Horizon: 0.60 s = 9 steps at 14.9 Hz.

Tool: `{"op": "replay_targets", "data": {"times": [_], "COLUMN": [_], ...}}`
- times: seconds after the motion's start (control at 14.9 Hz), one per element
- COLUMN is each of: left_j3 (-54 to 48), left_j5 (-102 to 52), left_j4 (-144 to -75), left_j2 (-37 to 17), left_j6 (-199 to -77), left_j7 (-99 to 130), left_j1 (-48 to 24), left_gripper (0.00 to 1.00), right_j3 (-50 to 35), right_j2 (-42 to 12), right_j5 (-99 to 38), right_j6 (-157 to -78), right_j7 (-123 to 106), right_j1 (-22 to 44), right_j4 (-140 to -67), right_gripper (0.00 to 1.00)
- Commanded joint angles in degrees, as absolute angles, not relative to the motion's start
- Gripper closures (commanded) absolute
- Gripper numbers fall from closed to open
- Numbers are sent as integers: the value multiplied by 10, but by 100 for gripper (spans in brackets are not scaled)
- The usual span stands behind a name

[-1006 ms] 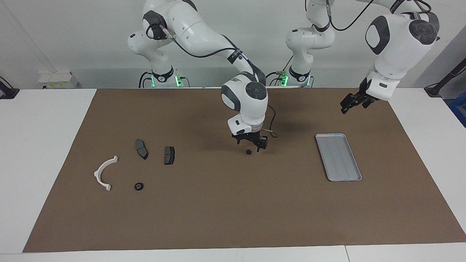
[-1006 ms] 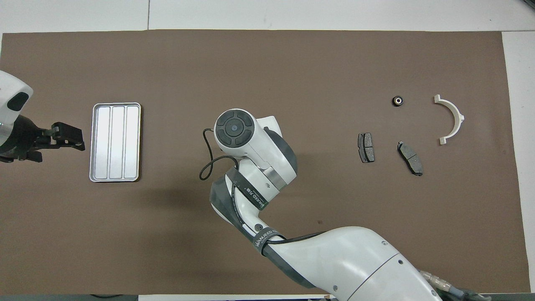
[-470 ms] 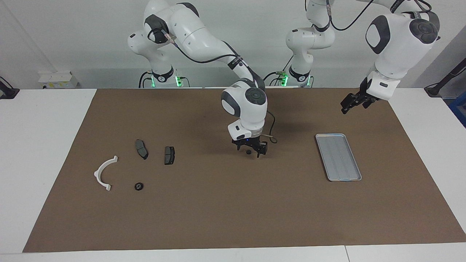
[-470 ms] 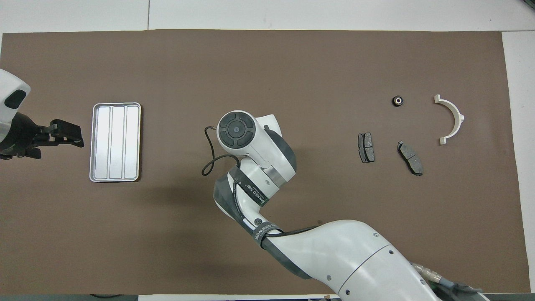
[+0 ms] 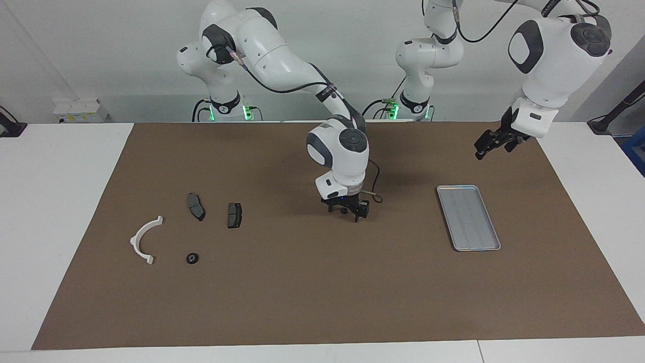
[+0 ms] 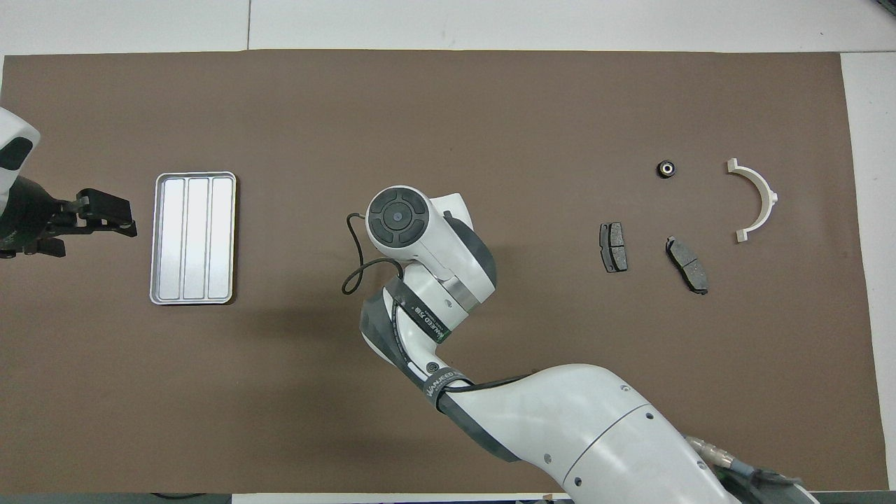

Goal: Place bearing gear from tray to pile

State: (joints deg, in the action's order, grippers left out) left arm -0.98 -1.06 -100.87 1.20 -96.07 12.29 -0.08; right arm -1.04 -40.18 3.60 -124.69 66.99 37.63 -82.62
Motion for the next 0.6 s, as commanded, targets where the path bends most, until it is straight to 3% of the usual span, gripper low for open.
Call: {"op": "replay_targets", "data": {"times": [0.0, 0.34, 0.47, 0.54], "left_j3": [-14, -15, -17, -18], "left_j5": [-18, -18, -13, -11], "left_j4": [-993, -995, -984, -968], "left_j2": [11, 15, 15, 13], "left_j6": [-930, -933, -923, -907], "left_j7": [112, 119, 114, 114], "left_j1": [5, 4, 4, 4], "left_gripper": [0, 0, 0, 0], "right_j3": [-16, -16, -16, -16], "right_j2": [-399, -398, -398, -398], "right_j5": [26, 0, -1, -6], "right_j6": [-1239, -1235, -1236, -1236], "right_j7": [678, 678, 677, 677], "right_j1": [374, 377, 376, 376], "right_j4": [-828, -829, -829, -829], "right_gripper": [20, 27, 44, 60]}}
